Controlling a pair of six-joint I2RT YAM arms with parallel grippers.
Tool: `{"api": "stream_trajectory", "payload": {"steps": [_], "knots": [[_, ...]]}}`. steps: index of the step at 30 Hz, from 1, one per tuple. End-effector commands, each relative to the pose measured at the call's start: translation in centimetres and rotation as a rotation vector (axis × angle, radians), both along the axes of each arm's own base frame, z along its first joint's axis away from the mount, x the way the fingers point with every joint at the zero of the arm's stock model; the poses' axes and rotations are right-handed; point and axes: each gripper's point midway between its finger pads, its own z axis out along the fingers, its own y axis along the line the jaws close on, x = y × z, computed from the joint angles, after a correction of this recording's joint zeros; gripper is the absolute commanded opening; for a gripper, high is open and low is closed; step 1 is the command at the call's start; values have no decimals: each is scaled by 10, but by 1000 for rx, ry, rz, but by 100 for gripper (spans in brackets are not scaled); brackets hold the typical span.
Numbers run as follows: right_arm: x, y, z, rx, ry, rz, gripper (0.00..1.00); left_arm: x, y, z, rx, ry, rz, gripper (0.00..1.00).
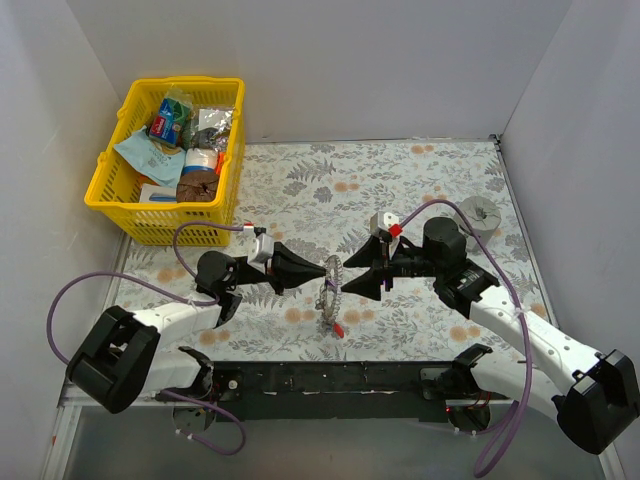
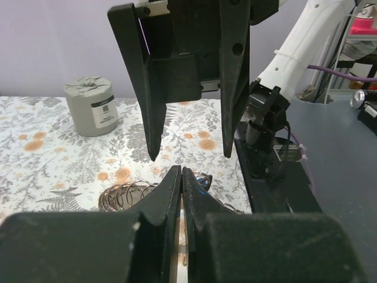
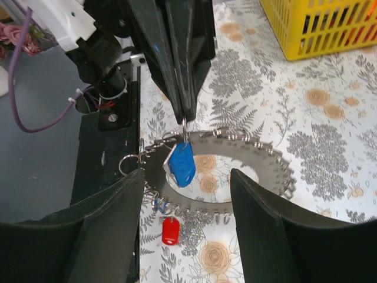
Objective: Put the keys on the keyring
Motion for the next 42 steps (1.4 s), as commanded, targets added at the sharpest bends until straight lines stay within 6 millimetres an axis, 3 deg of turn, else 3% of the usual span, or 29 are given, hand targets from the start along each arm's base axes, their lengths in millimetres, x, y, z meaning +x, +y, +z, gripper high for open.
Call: {"api": "stream_trajectory", "payload": {"steps": [1, 8, 18, 21, 25, 37, 42], "knots": [[-11, 5, 34, 106, -62, 85, 68, -15, 6, 34, -114, -136, -46, 0], [-12, 11, 36, 112, -52, 96, 64, -12, 3, 35, -101, -139, -59, 0], [-12, 26, 10, 60, 2, 89, 53, -8, 2, 35, -86, -137, -51, 0], [-12, 27, 7, 57, 10, 87, 46, -8, 1, 34, -79, -135, -52, 0], [-12, 29, 0, 47, 28, 90, 30, -9, 1, 34, -79, -134, -54, 0], [-14, 33, -17, 24, 61, 99, 9, -12, 3, 36, -84, -131, -59, 0], [-14, 34, -20, 20, 68, 105, 5, -12, 3, 36, -84, -126, -61, 0]]}}
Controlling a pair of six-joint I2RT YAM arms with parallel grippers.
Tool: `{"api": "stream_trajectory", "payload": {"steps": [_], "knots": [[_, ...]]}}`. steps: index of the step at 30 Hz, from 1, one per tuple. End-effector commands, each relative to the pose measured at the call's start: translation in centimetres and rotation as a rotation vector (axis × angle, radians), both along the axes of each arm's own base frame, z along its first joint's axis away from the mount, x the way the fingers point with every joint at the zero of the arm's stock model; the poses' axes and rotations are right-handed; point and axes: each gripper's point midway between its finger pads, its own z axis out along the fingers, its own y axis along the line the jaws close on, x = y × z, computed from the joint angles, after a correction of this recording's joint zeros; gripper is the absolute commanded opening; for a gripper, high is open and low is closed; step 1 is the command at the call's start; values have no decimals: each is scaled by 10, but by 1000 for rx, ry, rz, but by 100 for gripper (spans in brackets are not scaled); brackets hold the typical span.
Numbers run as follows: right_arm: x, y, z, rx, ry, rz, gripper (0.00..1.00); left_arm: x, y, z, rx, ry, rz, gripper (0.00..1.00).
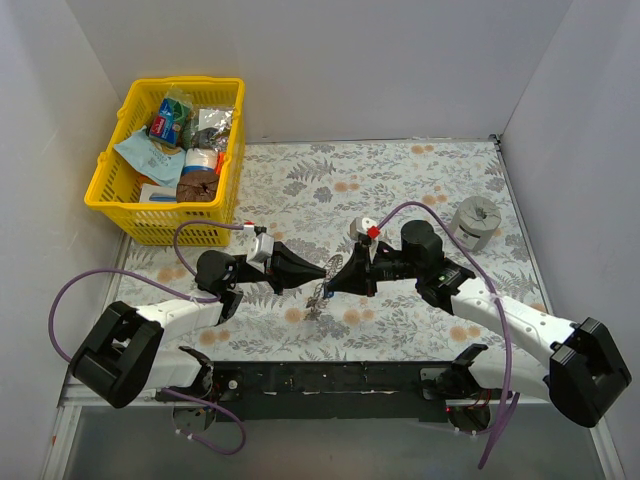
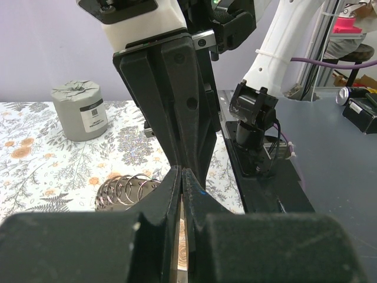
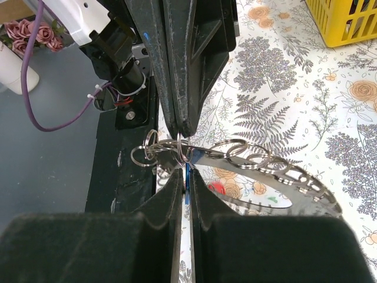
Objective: Put the keys on the keyring
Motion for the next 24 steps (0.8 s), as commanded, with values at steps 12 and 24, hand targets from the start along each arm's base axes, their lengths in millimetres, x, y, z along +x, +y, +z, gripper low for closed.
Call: {"api": "stream_trajectory", "payload": {"steps": [12, 24], "knots": [[1, 9, -16, -1, -1, 16, 1, -8, 5, 38, -93, -139, -6, 0], [8, 14, -18, -26, -26, -6, 13, -9, 6, 32, -84, -127, 0, 0]]}}
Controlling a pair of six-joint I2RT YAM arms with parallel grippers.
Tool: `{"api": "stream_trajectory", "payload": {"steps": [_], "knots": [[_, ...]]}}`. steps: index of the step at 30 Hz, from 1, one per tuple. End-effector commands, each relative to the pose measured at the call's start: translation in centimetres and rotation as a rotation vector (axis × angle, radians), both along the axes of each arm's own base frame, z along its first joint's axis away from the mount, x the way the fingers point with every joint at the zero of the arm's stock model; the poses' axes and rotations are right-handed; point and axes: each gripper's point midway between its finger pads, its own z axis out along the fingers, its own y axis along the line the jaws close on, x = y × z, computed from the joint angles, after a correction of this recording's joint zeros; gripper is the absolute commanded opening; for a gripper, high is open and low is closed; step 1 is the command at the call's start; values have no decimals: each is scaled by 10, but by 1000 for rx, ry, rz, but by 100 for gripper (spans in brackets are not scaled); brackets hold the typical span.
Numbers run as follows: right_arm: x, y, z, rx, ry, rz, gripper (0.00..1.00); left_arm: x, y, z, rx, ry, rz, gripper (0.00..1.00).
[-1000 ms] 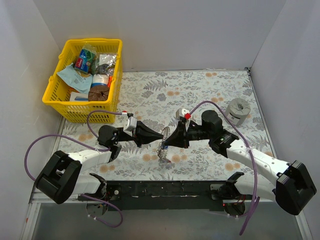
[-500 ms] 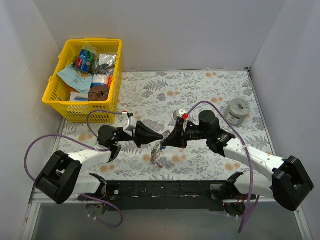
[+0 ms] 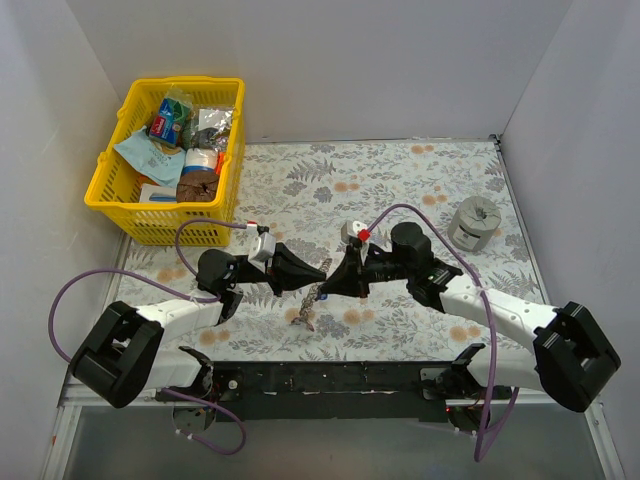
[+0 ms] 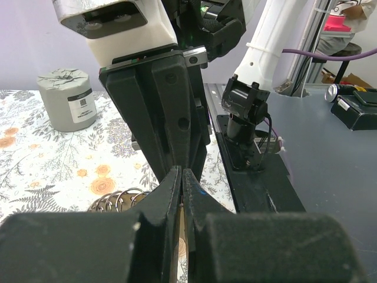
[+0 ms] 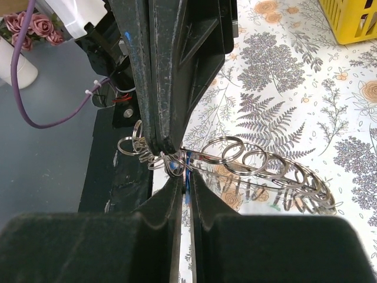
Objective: Put the keys on the keyring
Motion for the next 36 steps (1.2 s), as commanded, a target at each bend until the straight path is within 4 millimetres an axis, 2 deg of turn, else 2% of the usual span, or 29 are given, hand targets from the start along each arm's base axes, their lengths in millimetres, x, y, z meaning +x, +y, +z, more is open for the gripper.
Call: {"api": "stream_trajectory", "payload": {"steps": [1, 2, 3, 6, 9, 12, 17, 20, 21, 24, 36], "knots": [[8, -2, 5, -13, -54, -56, 19, -4, 6, 37, -105, -162, 29, 0], [8, -4, 7, -10, -64, -67, 25, -4, 7, 36, -104, -169, 34, 0], [8, -7, 4, -15, -75, -76, 36, -5, 7, 35, -102, -168, 38, 0], [9, -15, 13, -6, -128, -115, 49, -5, 8, 35, -99, -172, 44, 0], [8, -21, 24, 6, -155, -137, 55, -6, 8, 34, -96, -172, 44, 0], [6, -24, 37, 27, -202, -141, 57, -6, 8, 35, -98, -176, 45, 0], [0, -27, 66, 101, -248, -129, 57, -6, 8, 36, -97, -178, 39, 0], [-3, -23, 74, 131, -229, -114, 54, -6, 8, 36, -97, -178, 39, 0], [-3, -21, 79, 148, -234, -105, 49, -6, 8, 37, -99, -184, 39, 0], [-6, -15, 80, 157, -200, -66, 40, -6, 7, 37, -98, -177, 33, 0], [-8, -7, 90, 195, -186, -32, 33, -5, 7, 35, -92, -176, 35, 0]]}}
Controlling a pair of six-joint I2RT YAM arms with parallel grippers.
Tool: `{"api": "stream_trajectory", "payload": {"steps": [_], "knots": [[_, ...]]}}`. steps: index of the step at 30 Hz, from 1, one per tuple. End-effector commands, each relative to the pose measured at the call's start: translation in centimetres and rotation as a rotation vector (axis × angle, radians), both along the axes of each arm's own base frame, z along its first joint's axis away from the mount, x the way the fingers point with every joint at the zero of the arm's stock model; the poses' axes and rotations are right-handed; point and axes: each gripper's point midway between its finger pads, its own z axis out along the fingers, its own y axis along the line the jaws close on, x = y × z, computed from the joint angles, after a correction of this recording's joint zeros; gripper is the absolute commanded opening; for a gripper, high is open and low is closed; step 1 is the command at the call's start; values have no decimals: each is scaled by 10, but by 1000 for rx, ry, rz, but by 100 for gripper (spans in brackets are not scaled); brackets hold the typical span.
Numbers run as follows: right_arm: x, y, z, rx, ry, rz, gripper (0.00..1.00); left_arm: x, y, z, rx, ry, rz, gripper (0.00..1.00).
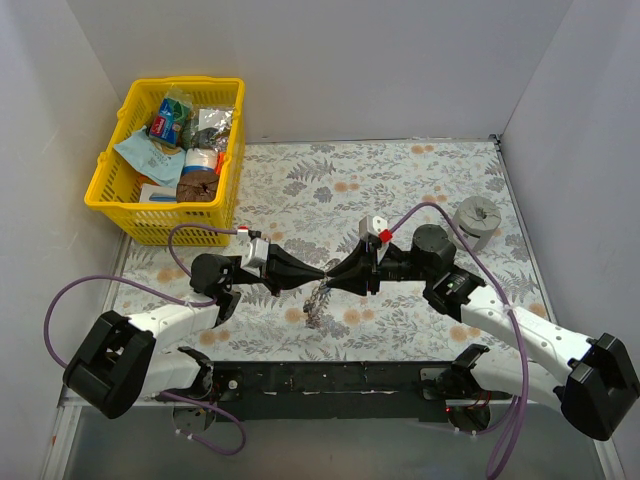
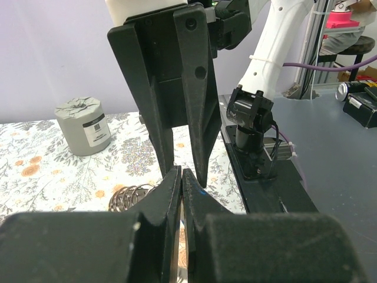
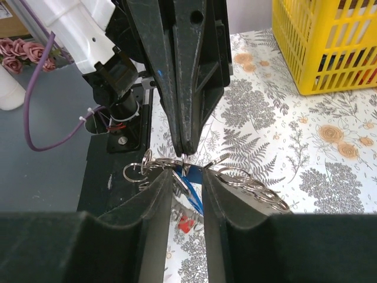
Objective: Put the keys on the keyring
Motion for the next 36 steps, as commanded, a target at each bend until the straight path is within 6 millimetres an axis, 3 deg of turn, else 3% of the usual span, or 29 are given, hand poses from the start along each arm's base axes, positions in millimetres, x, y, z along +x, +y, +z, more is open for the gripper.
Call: {"api": "stream_trajectory", "payload": {"steps": [1, 8, 12, 23, 27, 29, 30, 36], "knots": [[-3, 7, 36, 87, -58, 36, 33, 0, 2, 14, -39, -56, 17, 0], [-3, 14, 27, 65, -28, 60, 20, 0, 2, 15, -42, -56, 14, 0], [-3, 15, 25, 56, -17, 66, 1, 1, 2, 14, -37, -54, 14, 0], [9, 12, -2, -75, -4, 8, 1, 13, -3, -5, 97, -55, 43, 0], [13, 11, -12, -137, 4, 0, 1, 22, -2, -24, 209, -16, 69, 9], [15, 10, -14, -157, -11, 1, 1, 27, -3, -22, 231, -57, 81, 13], [14, 10, -20, -179, 1, 2, 1, 28, -1, -31, 273, -17, 89, 16], [16, 7, -31, -250, 10, 14, 1, 35, 1, -43, 358, 10, 114, 29]]}}
